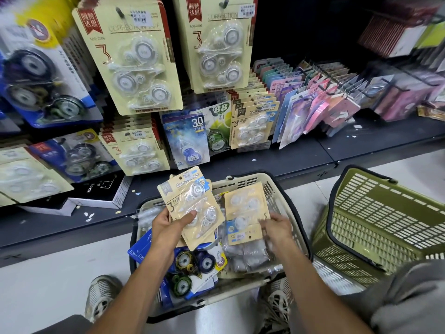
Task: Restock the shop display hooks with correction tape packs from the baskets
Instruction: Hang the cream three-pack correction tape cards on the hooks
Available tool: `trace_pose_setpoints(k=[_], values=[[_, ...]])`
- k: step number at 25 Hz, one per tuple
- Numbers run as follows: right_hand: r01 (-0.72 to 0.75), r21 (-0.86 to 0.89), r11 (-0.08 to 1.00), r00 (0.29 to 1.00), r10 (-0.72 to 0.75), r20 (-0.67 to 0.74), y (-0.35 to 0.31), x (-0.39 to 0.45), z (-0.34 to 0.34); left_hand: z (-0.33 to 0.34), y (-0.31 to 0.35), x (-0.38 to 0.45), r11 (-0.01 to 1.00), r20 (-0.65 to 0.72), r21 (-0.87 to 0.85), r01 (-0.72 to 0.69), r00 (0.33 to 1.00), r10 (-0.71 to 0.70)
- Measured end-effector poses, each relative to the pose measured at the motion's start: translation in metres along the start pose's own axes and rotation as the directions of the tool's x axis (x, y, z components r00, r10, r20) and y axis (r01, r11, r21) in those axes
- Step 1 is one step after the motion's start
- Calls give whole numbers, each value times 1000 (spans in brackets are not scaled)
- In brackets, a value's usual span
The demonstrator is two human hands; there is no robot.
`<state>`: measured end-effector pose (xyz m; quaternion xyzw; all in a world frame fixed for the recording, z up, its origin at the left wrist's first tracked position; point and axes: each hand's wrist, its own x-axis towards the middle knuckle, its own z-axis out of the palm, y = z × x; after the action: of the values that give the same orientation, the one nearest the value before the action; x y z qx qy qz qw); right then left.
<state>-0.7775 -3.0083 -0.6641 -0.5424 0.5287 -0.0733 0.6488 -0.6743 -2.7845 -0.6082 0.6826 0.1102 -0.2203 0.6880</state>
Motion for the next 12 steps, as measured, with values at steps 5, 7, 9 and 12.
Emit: trace_pose_setpoints(k=[5, 7, 9, 12], values=[[643, -445, 624, 748, -637, 187, -125, -47, -29, 10, 22, 5, 996, 47, 41, -73, 996, 71], [713, -499, 492, 699, -547, 460, -166, -74, -39, 16, 29, -1, 985, 170, 117, -123, 980, 102], [715, -551, 431, 696, -364, 619, -181, -89, -37, 21, 32, -9, 979, 311, 146, -139, 946, 88], [726, -553, 408, 684, -353, 638, -158, -91, -15, 25, 31, -13, 988, 515, 123, -98, 857, 21]])
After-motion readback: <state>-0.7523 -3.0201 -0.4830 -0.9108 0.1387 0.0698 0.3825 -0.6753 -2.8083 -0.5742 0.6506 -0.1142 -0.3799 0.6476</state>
